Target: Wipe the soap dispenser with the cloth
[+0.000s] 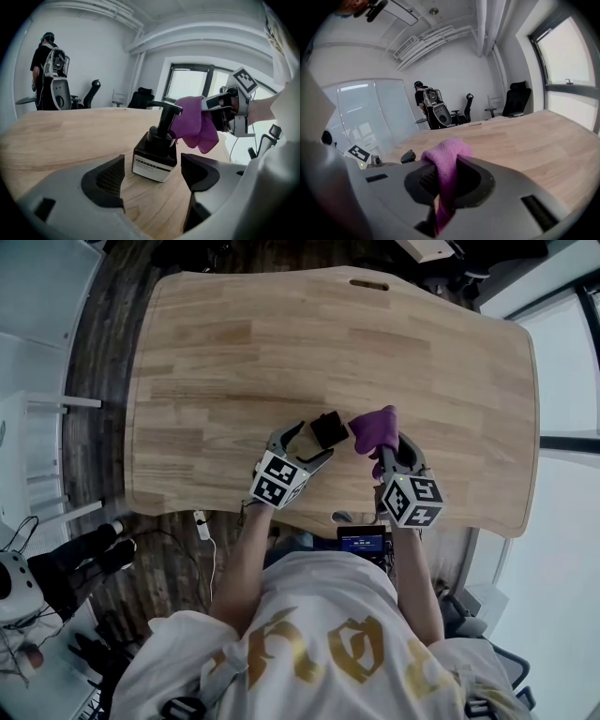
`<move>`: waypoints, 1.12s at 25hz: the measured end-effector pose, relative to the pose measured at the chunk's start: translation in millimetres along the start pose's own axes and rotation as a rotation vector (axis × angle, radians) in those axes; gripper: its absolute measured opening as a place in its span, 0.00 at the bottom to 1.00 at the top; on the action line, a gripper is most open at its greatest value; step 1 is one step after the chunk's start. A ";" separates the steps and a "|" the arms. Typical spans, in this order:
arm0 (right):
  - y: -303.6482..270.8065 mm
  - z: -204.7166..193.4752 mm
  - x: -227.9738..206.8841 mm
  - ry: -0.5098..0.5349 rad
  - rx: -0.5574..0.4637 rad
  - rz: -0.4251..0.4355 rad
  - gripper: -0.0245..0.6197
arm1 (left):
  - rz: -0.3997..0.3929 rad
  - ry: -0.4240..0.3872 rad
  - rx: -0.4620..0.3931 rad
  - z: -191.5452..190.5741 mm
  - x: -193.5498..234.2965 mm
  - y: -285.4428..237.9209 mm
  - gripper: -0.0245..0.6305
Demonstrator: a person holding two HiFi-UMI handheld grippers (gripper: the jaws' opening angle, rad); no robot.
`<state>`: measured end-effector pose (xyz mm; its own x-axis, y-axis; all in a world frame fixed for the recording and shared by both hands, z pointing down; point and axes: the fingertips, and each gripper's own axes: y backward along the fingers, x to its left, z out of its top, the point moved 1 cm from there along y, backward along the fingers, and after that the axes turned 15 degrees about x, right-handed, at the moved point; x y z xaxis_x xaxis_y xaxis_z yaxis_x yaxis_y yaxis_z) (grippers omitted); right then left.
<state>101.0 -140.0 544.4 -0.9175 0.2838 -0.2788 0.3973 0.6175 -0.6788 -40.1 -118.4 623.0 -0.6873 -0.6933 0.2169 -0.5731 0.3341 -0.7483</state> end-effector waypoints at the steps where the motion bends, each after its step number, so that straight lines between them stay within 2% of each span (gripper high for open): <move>1: -0.1 2.0 -0.9 -0.017 -0.006 0.005 0.09 | 0.008 -0.004 0.002 -0.4 1.2 -1.7 0.57; 6: -4.0 5.5 -4.6 -0.016 0.001 0.005 0.09 | 0.023 -0.041 -0.012 5.0 -0.3 -11.5 0.59; 12: -9.0 2.8 -12.4 -0.026 0.024 -0.004 0.09 | 0.020 -0.116 0.029 7.3 -4.1 -23.2 0.59; 17: -12.5 6.4 -19.0 -0.042 0.025 0.004 0.09 | 0.063 -0.239 0.105 1.4 -5.2 -37.2 0.59; 21: -14.2 7.7 -23.6 -0.041 0.029 0.003 0.09 | 0.066 -0.222 0.052 12.6 -3.8 -40.1 0.59; 23: -14.2 7.7 -27.3 -0.046 0.031 0.001 0.09 | 0.069 -0.239 0.032 18.8 -5.3 -42.3 0.59; 28: -14.9 6.9 -36.2 -0.057 0.037 -0.008 0.09 | 0.067 -0.254 0.053 15.6 -5.9 -54.1 0.59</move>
<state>128.1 -164.5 559.9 -0.9209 0.2357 -0.3106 0.3895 0.5922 -0.7054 2.0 -142.3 652.5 -0.5847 -0.8112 0.0068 -0.5014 0.3548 -0.7891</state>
